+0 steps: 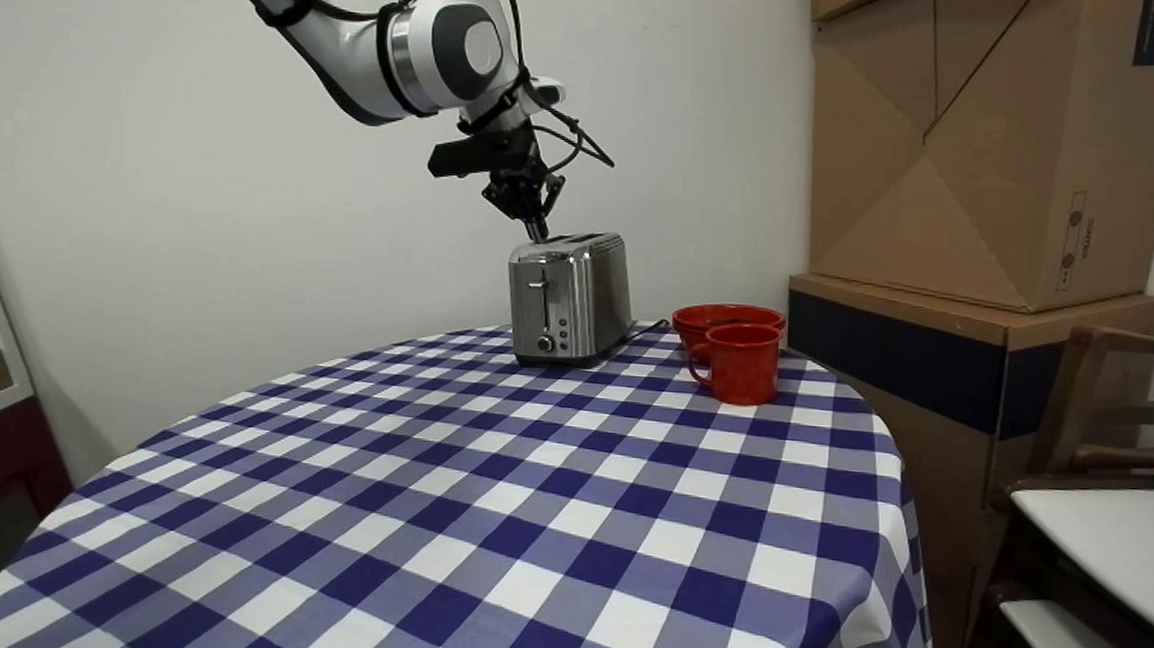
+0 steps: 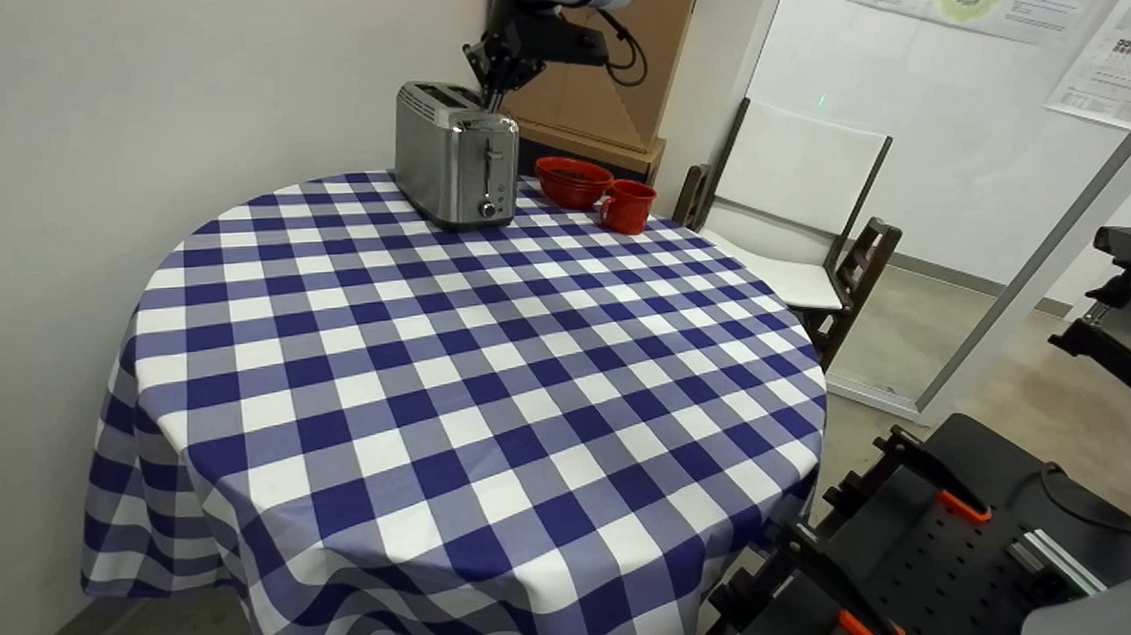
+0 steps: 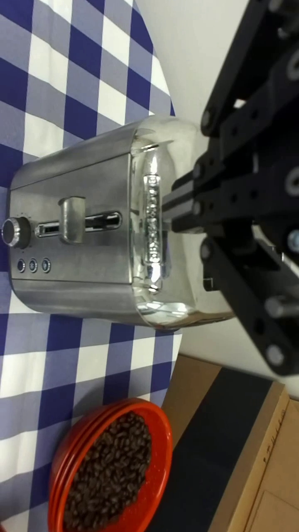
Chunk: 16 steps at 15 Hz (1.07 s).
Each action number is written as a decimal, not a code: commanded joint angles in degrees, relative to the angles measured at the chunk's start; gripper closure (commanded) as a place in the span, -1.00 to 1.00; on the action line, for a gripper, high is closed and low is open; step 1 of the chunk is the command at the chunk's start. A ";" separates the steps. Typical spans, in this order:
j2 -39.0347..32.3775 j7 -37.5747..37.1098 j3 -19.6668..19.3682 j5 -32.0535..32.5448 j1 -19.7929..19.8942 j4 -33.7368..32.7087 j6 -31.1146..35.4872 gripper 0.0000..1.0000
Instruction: Push the lever on the toaster downwards
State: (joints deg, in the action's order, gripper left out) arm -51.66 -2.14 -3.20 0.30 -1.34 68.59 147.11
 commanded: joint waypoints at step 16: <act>-7.45 -0.01 -0.06 1.54 -0.01 -8.79 -8.00 0.99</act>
State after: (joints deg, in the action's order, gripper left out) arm -55.47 -2.13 -3.20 0.68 -1.40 62.91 140.03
